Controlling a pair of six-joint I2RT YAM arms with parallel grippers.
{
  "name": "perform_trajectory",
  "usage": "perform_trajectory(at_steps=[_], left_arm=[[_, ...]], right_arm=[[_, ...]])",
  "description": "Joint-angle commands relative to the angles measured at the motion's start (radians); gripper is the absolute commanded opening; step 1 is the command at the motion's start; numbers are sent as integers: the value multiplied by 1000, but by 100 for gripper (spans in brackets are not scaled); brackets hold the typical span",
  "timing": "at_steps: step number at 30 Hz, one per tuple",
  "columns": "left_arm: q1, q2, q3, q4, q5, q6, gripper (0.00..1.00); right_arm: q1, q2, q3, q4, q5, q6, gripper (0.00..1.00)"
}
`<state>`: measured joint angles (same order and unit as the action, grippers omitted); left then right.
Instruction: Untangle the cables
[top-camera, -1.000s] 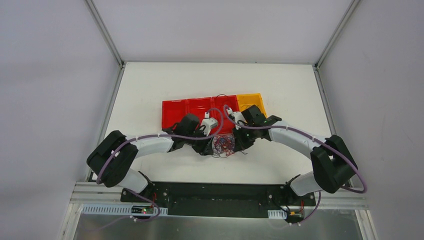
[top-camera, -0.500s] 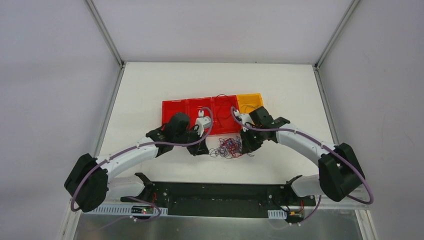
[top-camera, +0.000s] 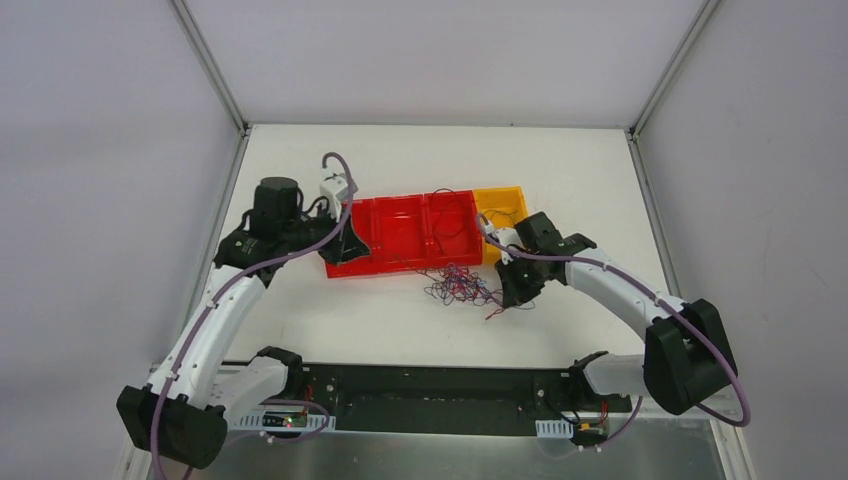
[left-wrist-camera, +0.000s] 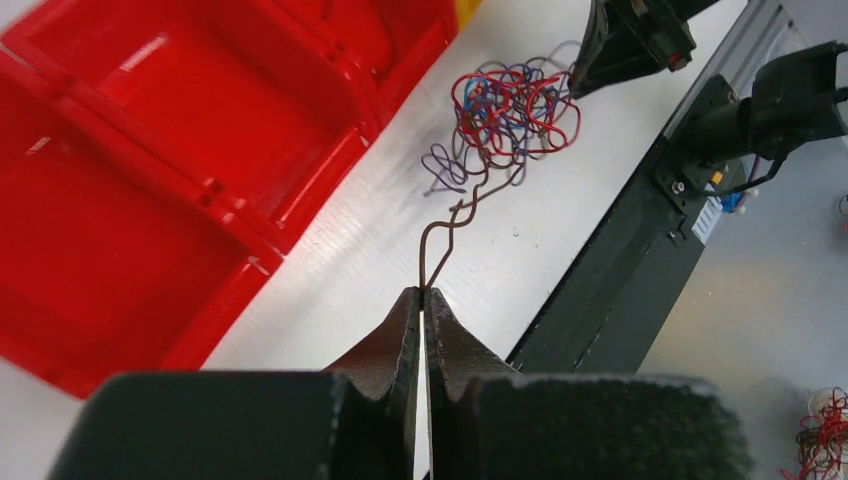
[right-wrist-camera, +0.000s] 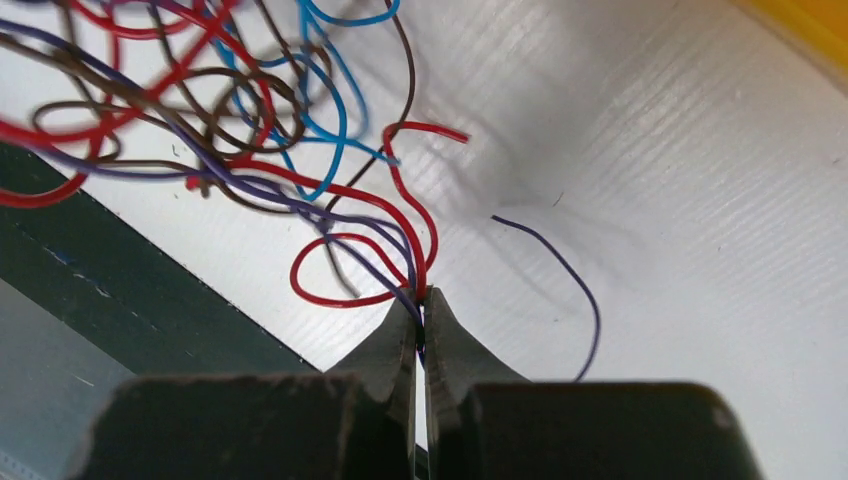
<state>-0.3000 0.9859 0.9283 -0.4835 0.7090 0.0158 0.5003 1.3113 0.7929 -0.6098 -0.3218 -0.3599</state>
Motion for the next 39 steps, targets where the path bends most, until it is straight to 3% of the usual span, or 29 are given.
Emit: perform_trajectory(at_steps=[1, 5, 15, 23, 33, 39], left_arm=[[136, -14, 105, -214, 123, 109, 0], [281, -12, 165, -250, 175, 126, 0], [482, -16, 263, -359, 214, 194, 0], [716, 81, 375, -386, 269, 191, 0], [991, 219, 472, -431, 222, 280, 0], [1095, 274, 502, -446, 151, 345, 0]], right_arm=[[-16, -43, -8, -95, 45, -59, 0], [-33, -55, -21, -126, 65, -93, 0], [-188, -161, -76, -270, 115, -329, 0], [-278, -234, -164, -306, 159, -445, 0], [-483, -240, -196, -320, 171, -598, 0], [-592, -205, -193, -314, 177, -668, 0]])
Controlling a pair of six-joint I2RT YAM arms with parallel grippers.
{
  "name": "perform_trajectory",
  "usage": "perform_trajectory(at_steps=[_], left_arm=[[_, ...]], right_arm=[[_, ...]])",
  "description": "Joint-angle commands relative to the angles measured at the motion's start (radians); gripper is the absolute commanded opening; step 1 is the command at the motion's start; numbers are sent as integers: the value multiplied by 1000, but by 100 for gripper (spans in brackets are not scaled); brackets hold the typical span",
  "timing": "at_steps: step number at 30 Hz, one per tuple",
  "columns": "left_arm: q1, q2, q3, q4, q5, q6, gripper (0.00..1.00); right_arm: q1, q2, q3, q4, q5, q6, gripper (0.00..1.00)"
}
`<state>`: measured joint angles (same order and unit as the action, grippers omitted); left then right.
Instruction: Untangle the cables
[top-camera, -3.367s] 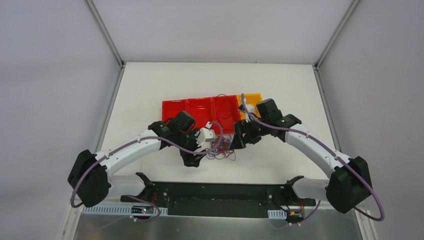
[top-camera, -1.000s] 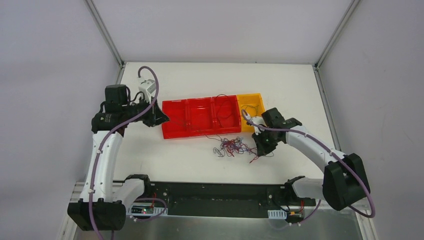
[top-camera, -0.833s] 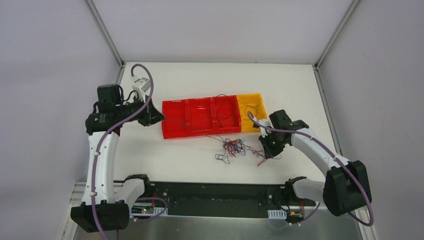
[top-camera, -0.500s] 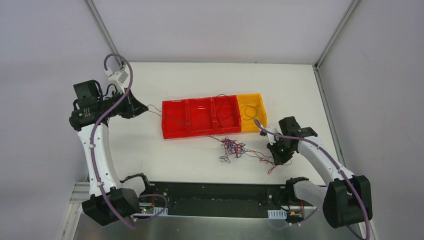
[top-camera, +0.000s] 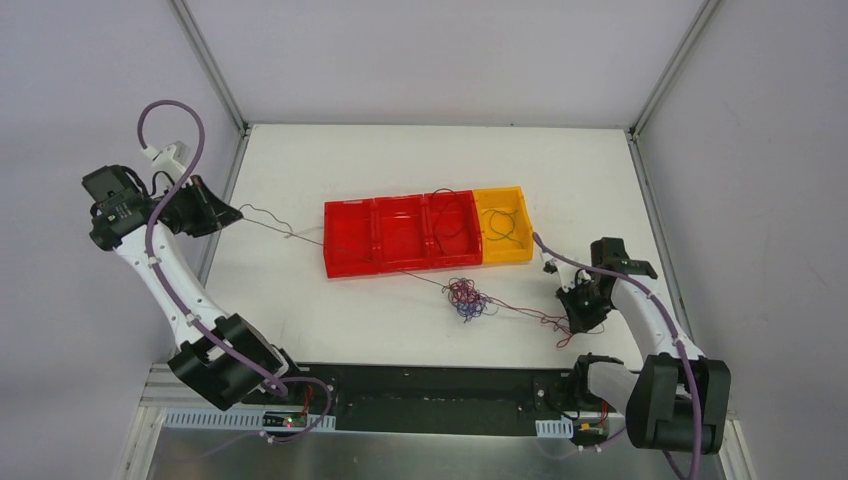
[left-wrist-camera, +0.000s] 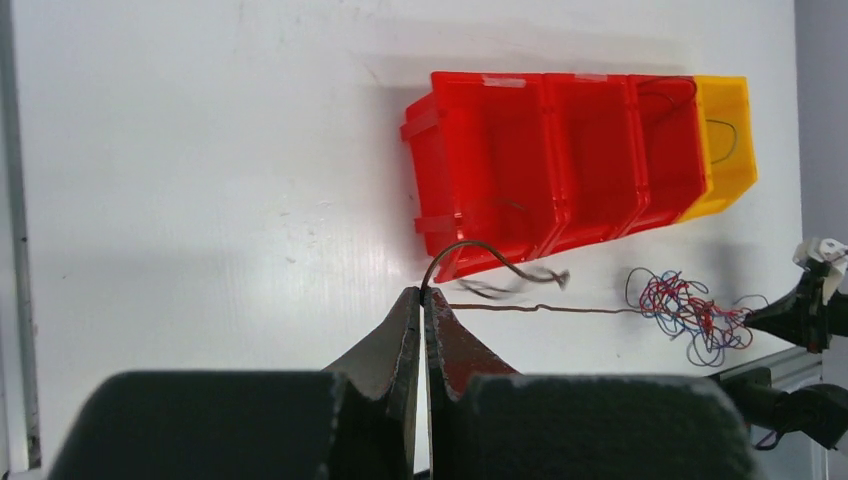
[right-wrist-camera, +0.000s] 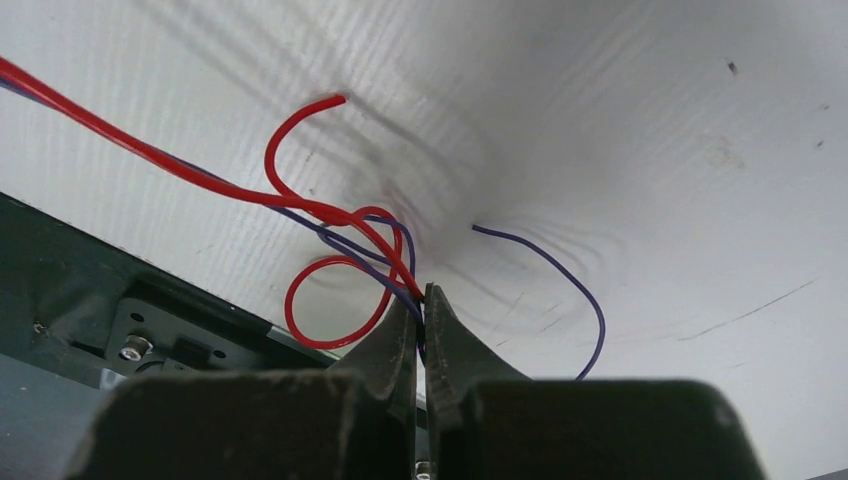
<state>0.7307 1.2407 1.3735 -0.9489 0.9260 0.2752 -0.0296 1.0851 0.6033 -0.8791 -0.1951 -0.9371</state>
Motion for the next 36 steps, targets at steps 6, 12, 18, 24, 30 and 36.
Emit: perform_trajectory(at_steps=[6, 12, 18, 24, 30, 36], left_arm=[[164, 74, 93, 7, -128, 149, 0], [213, 91, 101, -8, -171, 222, 0], [168, 83, 168, -338, 74, 539, 0], [-426, -32, -16, -426, 144, 671, 96], [-1201, -59, -317, 302, -94, 80, 99], [-1581, 178, -368, 662, -237, -25, 99]], right_arm=[[-158, 83, 33, -35, 55, -134, 0], [-227, 146, 54, 2, 74, -179, 0], [-236, 216, 158, -60, -4, -130, 0], [-177, 206, 204, -117, -80, -77, 0], [-119, 208, 228, -145, -100, -37, 0], [-99, 202, 276, -168, -151, 31, 11]])
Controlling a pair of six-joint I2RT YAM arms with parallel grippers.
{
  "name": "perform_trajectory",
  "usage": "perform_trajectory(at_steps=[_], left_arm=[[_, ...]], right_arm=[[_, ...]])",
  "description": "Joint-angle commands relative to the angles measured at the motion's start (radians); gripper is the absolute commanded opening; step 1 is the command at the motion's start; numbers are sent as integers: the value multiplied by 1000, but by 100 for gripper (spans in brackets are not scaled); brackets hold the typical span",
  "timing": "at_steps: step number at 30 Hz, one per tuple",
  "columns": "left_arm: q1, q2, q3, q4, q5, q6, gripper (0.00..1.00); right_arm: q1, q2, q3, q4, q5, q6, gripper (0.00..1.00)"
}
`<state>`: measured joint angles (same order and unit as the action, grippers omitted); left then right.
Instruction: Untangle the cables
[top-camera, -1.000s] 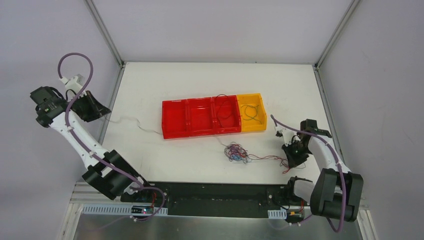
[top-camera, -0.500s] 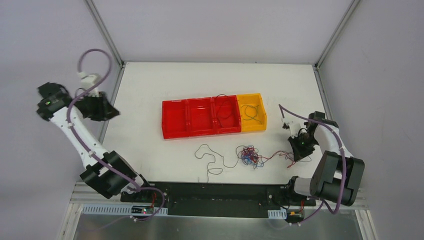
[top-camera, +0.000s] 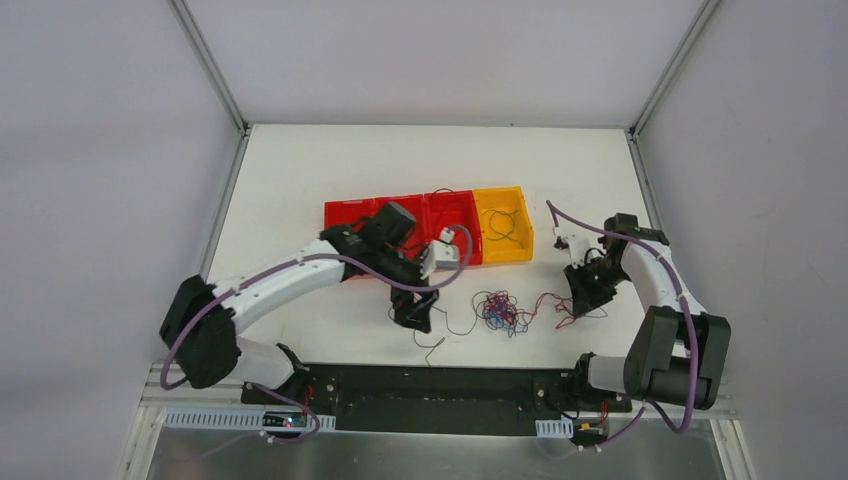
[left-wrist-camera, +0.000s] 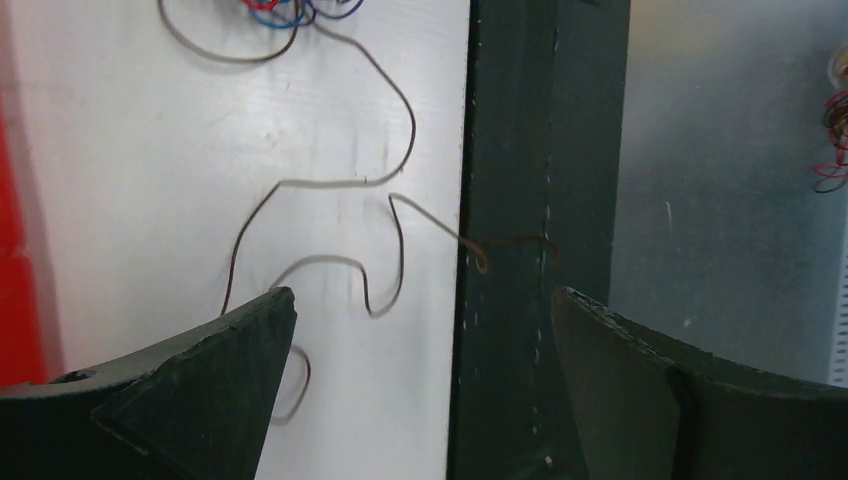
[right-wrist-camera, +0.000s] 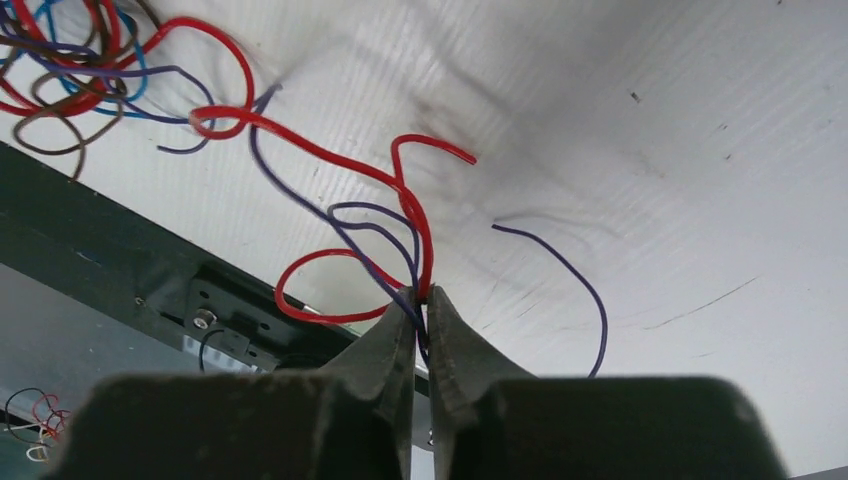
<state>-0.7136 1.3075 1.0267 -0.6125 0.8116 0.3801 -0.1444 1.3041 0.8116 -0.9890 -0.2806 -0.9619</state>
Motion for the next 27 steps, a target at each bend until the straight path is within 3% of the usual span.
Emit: perform_trajectory(at_steps=[1, 3, 5, 9, 16, 20, 23, 27], left_arm=[[-166, 152, -12, 351, -144, -125, 99], [-193, 227, 8, 413, -148, -125, 99], [-223, 303, 33, 439, -148, -99, 99], [-264, 363, 13, 500, -138, -13, 93], [-283, 411, -11, 500, -137, 86, 58], [-294, 395, -26, 441, -114, 168, 39], [-302, 392, -28, 414, -117, 188, 34], [-320, 395, -26, 401, -136, 205, 37]], right_arm=[[17, -18, 92, -79, -84, 70, 20], [19, -22, 132, -115, -138, 114, 44], [27, -34, 170, -152, -215, 163, 61], [113, -76, 171, -111, -299, 292, 80], [352, -32, 106, 82, -262, 441, 85], [403, 52, 129, 119, -274, 465, 85], [431, 96, 127, 134, -285, 459, 85], [489, 132, 127, 165, -280, 471, 84]])
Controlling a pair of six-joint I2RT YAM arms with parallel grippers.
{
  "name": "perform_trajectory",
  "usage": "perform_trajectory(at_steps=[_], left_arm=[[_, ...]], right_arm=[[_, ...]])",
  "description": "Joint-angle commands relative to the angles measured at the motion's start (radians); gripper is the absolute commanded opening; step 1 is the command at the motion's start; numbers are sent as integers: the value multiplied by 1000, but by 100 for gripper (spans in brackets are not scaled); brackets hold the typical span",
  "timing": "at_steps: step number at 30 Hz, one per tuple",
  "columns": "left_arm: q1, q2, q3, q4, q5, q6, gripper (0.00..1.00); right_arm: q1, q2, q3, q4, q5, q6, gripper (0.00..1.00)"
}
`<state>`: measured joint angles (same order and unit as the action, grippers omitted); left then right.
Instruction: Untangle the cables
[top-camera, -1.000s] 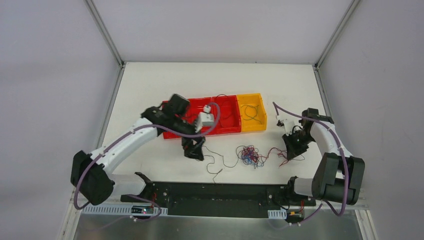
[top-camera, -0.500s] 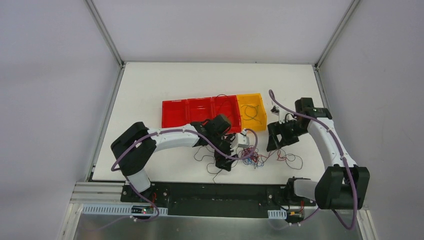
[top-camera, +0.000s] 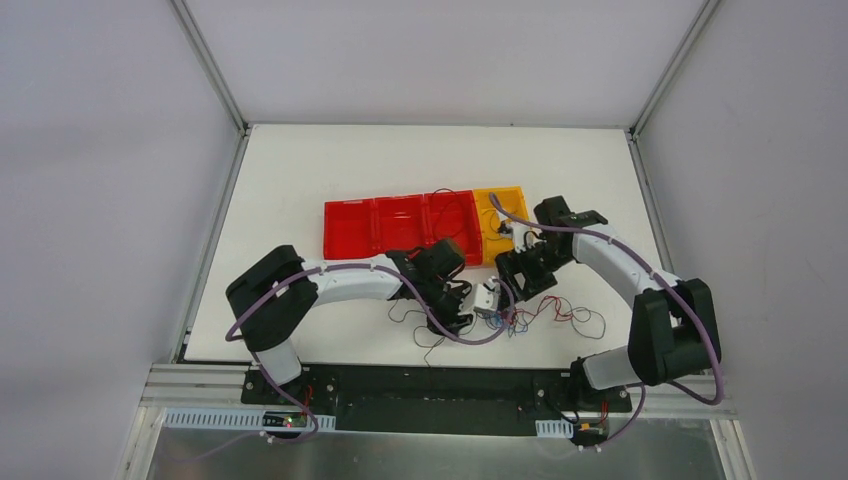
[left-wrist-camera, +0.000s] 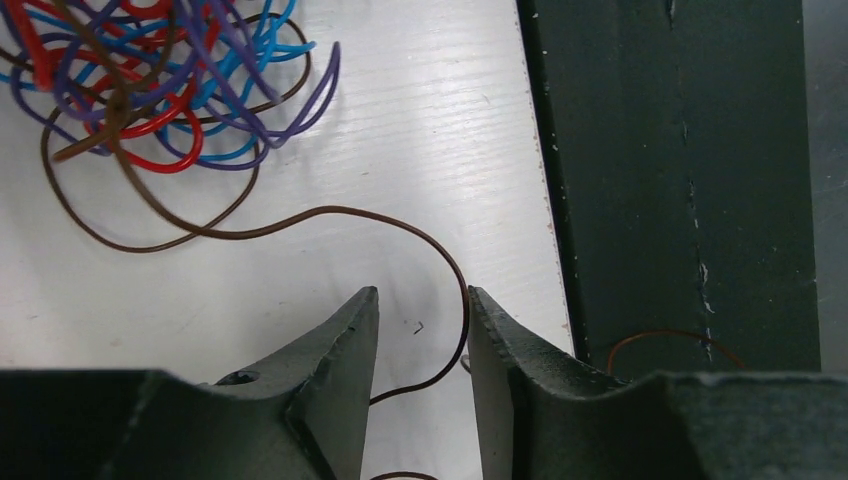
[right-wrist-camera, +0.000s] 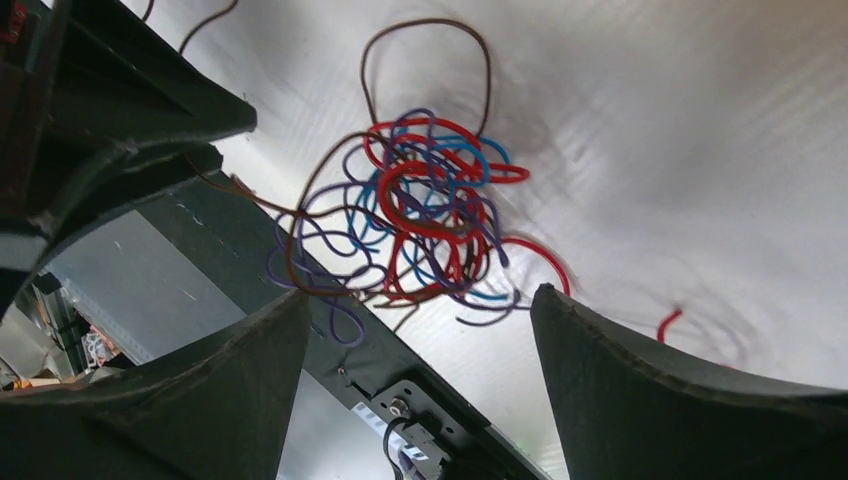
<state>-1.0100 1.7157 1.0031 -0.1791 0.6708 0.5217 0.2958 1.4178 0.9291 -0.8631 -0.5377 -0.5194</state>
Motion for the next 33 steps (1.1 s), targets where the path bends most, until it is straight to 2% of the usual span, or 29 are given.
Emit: perform_trajectory(at_steps=[1, 4, 7, 13, 17, 20, 28, 33], left_arm=[[-28, -15, -1, -33, 0, 67, 35], [-29, -19, 5, -37, -14, 48, 21], [-29, -50, 8, -38, -34, 17, 0], [-6, -219, 31, -98, -64, -124, 0], [52, -396, 31, -157, -42, -212, 0], [170, -497, 60, -242, 58, -273, 0], [512, -629, 244, -491, 225, -290, 0], [703, -655, 352, -547, 298, -356, 0]], right_arm=[[62, 28, 9, 48, -14, 32, 83], [95, 60, 4, 68, 22, 33, 79], [112, 81, -15, 93, 70, 31, 72], [159, 108, -75, 153, 224, 27, 50], [177, 157, -78, 159, 303, 41, 21], [178, 177, -78, 159, 361, 41, 1], [123, 176, -112, 124, 420, -16, 0], [67, 193, -111, 100, 443, -54, 4]])
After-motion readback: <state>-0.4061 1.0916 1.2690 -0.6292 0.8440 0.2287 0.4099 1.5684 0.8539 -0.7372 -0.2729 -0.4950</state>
